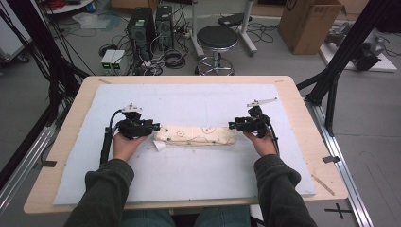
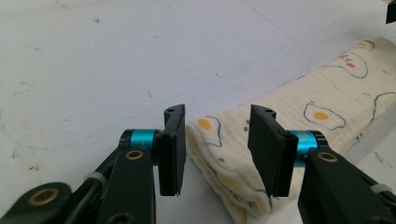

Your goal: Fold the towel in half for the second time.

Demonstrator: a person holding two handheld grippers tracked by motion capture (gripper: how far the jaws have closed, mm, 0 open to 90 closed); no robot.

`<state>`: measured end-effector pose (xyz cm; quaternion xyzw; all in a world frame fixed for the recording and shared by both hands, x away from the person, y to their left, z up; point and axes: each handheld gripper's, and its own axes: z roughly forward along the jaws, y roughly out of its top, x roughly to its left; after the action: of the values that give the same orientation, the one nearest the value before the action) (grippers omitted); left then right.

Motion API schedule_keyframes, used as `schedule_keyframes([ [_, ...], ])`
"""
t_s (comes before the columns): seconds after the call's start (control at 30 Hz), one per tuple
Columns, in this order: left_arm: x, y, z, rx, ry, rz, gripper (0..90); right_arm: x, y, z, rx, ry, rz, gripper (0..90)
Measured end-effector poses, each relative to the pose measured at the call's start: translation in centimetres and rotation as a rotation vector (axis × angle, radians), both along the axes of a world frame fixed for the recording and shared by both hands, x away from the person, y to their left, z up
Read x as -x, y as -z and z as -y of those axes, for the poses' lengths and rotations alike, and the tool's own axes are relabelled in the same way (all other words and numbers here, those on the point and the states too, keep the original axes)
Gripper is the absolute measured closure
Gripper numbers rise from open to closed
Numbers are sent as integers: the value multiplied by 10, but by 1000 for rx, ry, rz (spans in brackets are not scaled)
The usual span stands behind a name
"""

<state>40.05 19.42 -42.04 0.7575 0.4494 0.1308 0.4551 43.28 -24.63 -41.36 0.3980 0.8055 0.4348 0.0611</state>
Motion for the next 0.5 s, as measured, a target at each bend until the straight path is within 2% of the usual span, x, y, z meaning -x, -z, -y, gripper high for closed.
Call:
schedule_keyframes([
  [0.3,7,-5,-2,13,19,10,524,7,-7,1,-23,6,15,398],
  [0.5,12,-8,-3,26,22,18,503,11,-11,-1,-27,4,36,357],
])
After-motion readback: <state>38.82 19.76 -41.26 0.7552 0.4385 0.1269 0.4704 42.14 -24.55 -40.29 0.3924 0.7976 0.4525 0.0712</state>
